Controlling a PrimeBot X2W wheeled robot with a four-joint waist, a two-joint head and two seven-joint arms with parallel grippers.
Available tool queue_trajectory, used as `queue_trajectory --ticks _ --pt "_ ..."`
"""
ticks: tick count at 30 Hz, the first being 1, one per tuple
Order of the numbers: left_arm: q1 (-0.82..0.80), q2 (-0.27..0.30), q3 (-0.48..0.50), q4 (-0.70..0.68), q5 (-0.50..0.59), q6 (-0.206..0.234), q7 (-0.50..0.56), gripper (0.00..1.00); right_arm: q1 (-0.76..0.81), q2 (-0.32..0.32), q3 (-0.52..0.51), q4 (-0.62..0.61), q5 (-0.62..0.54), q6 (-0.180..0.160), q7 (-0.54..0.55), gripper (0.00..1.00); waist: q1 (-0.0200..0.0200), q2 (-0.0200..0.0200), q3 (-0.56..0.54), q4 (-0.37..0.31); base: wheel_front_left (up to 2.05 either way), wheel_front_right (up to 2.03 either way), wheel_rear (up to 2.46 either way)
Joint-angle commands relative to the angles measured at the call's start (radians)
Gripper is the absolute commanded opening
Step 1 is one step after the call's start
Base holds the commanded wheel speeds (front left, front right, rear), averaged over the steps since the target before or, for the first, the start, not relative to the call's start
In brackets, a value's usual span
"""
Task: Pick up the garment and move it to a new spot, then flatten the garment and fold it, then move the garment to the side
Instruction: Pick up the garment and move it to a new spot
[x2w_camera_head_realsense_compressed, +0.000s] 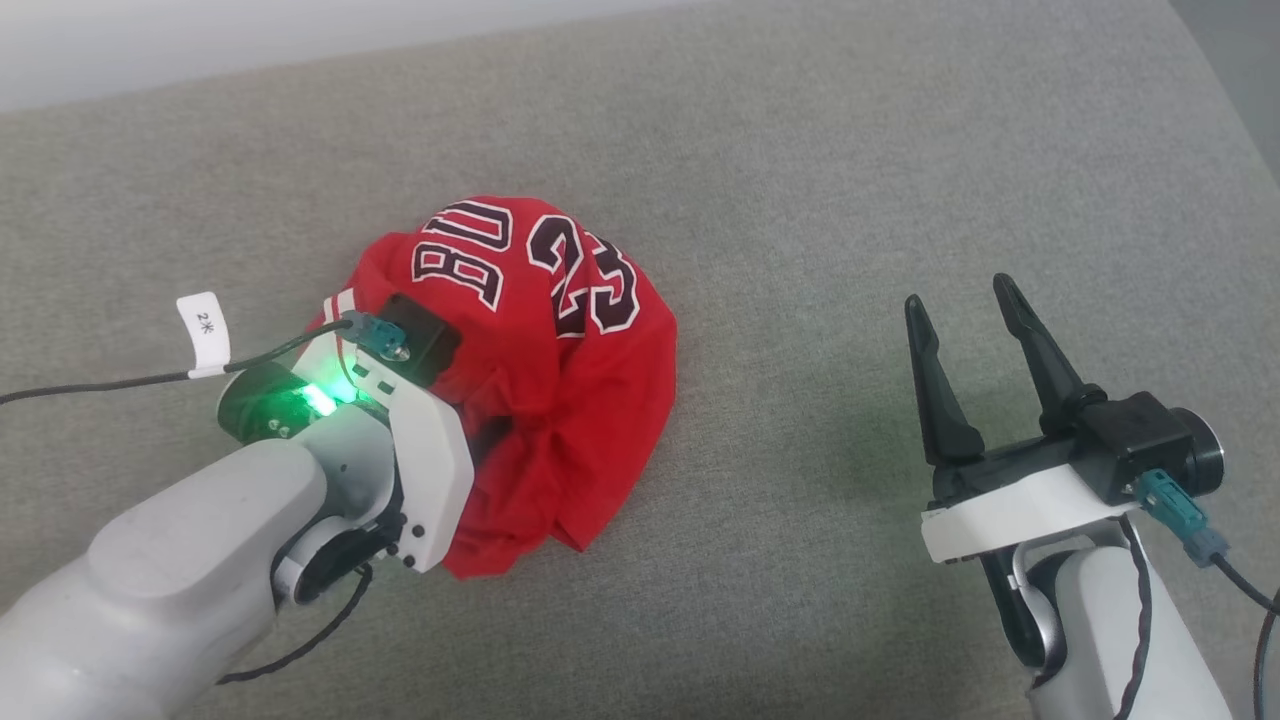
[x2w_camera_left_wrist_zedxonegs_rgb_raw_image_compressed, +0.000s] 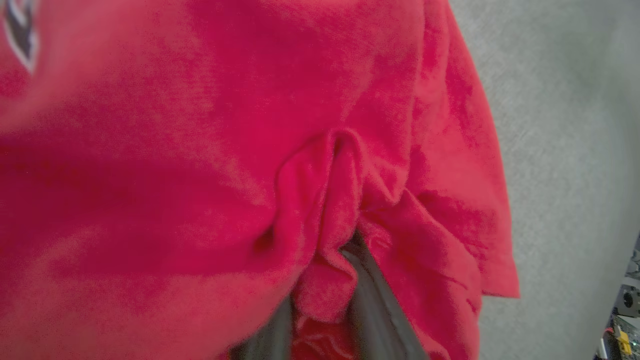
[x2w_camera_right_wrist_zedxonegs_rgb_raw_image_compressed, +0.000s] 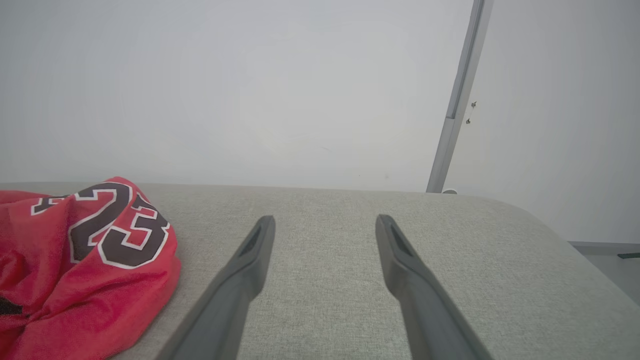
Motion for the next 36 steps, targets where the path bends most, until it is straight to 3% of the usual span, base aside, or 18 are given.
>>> queue_trajectory --ticks 1,9,16,28,36 --pt "0.014 -0.006 0.002 0.012 -0.016 -0.008 -0.007 1.0 -0.002 0.001 0.001 0.007 -0.006 -0.001 -0.006 1.0 0.0 -0.0001 -0.022 0.013 0.0 0.0 0.0" --pt "0.037 -0.013 0.043 -0.01 -0.034 -0.013 -0.099 1.0 0.026 0.001 -0.014 0.038 -0.025 -0.001 -0.006 1.0 0.0 -0.0001 -0.109 0.059 0.0 0.0 0.0" --pt "0.089 0.016 0.087 -0.051 -0.055 0.003 -0.209 1.0 0.045 0.001 -0.023 0.059 -0.042 -0.001 -0.006 1.0 0.0 -0.0001 -0.175 0.094 0.0 0.0 0.0" --pt "0.267 0.092 0.207 -0.041 -0.12 0.061 -0.49 1.0 0.087 -0.003 -0.05 0.103 -0.052 -0.001 -0.006 1.0 0.0 -0.0001 -0.288 0.138 0.0 0.0 0.0" --pt "0.401 0.111 0.366 -0.045 -0.106 0.079 -0.532 1.0 0.118 -0.019 -0.076 0.099 -0.039 -0.001 -0.006 1.0 0.0 -0.0001 -0.317 0.167 0.0 0.0 0.0"
